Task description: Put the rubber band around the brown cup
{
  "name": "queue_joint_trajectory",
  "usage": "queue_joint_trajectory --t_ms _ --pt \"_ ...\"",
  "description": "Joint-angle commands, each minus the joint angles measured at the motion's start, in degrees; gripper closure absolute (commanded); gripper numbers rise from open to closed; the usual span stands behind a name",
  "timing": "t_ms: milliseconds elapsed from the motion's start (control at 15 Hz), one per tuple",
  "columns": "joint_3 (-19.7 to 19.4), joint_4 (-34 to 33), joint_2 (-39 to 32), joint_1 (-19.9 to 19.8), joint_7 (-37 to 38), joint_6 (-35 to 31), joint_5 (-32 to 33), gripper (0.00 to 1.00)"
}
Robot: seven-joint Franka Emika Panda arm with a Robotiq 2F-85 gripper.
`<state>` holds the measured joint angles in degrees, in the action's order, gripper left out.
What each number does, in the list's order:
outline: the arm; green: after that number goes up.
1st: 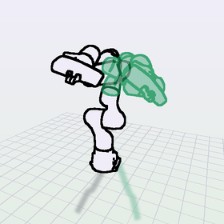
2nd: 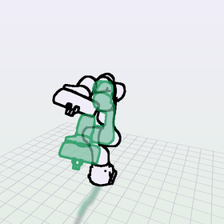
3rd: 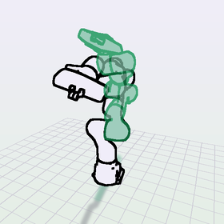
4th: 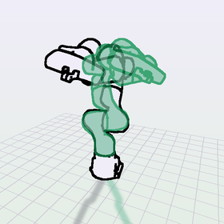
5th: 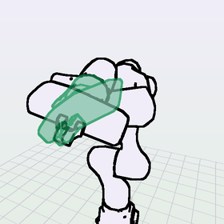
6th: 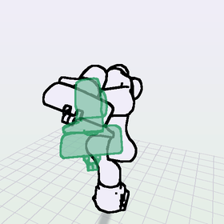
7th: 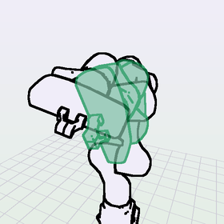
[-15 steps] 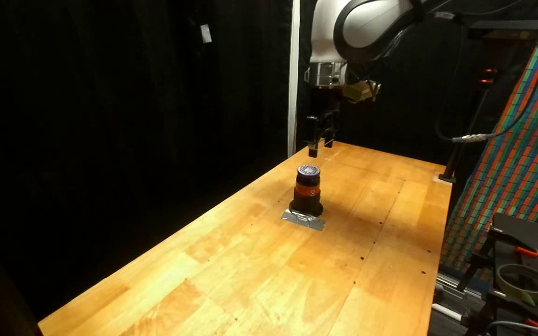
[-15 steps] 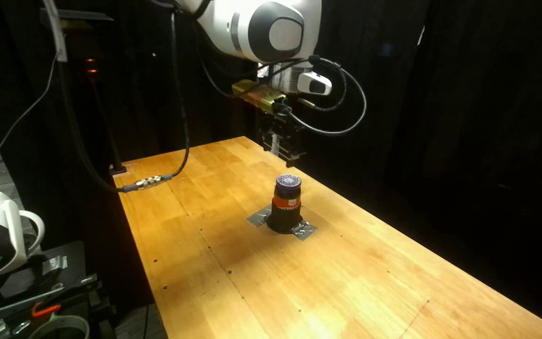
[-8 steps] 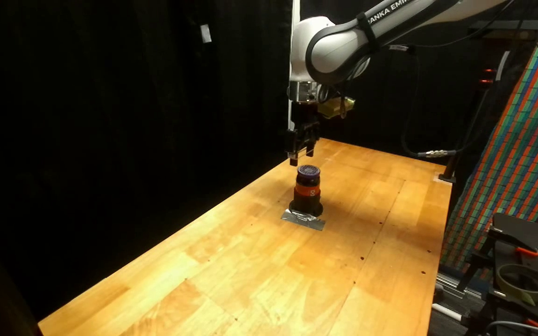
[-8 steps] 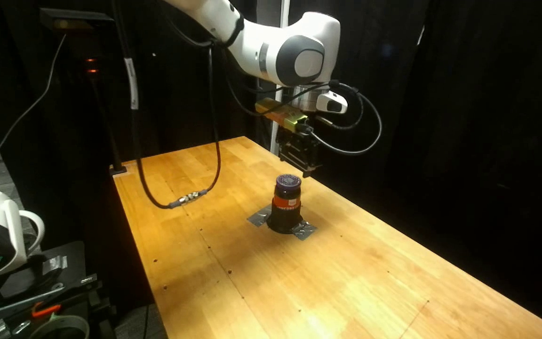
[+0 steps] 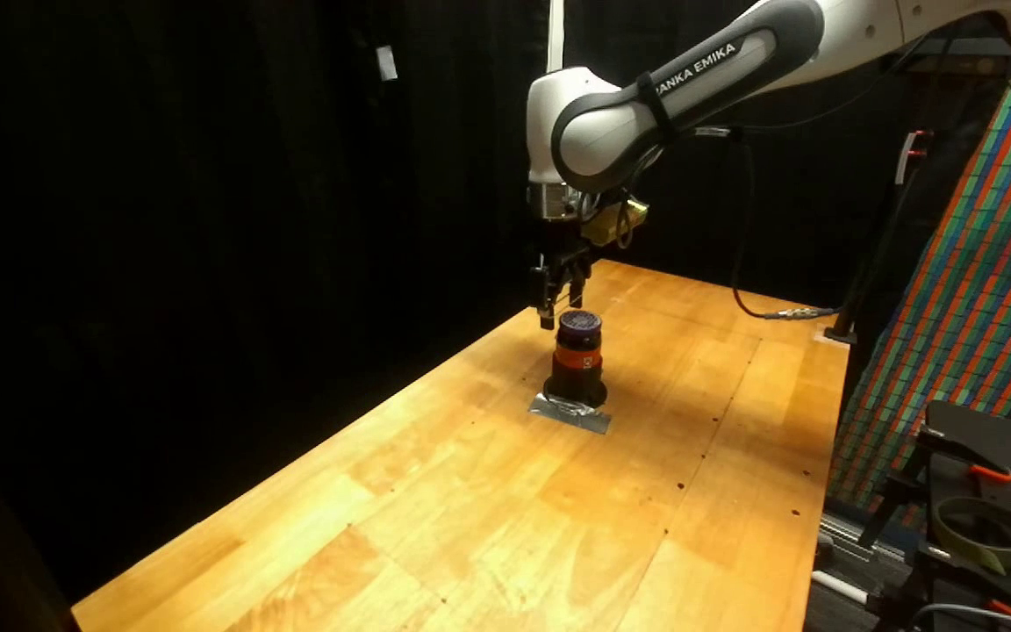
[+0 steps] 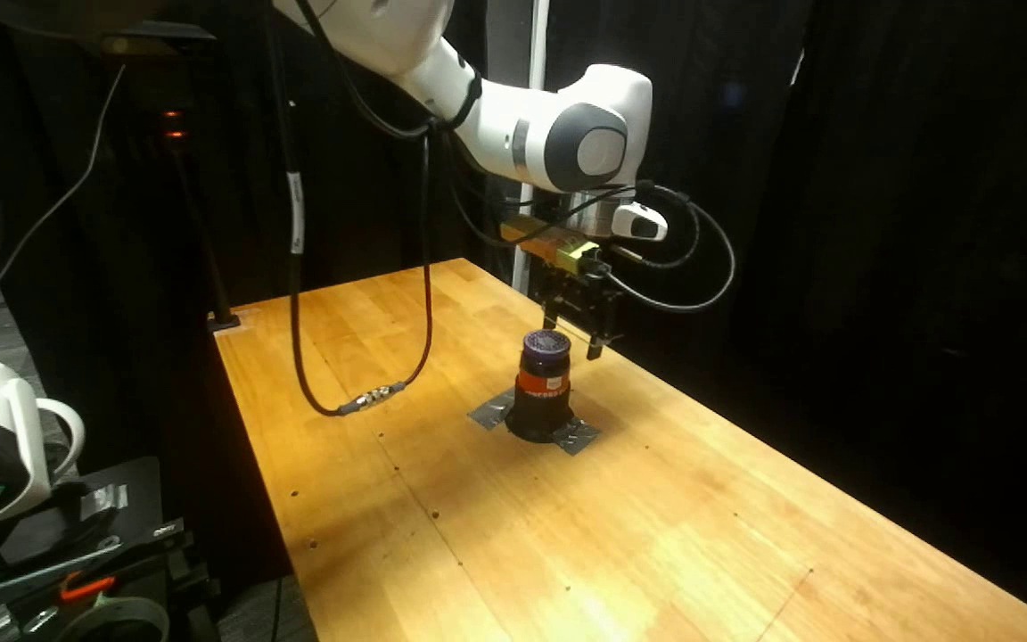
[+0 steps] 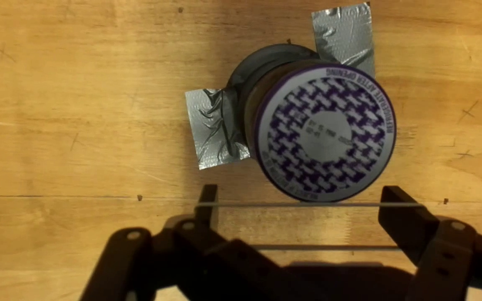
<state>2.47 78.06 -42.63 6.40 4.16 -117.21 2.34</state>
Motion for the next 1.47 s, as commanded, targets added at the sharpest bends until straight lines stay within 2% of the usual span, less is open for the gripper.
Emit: queue_joint_trajectory --t_ms 0,267,533,733,1067,1267,1400 --pt "-1.38 -5.25 -3.41 1.57 0.35 3.47 2.42 0.00" --pt "-0.91 -7.55 -5.64 1.19 -0.81 5.60 2.11 0.00" --pt "0.13 -9.19 -6.17 0.53 -1.34 13.41 0.17 0.00" --pt "0.80 -7.01 -4.14 0.47 -2.42 17.68 -0.52 0.00" --pt "1.59 2.16 1.34 0.32 -4.77 20.58 -0.31 0.00" --pt "1.60 11.10 6.12 0.49 -4.35 16.46 -0.04 0.00" --pt "1.32 16.21 9.02 0.84 -3.19 11.44 0.48 0.00"
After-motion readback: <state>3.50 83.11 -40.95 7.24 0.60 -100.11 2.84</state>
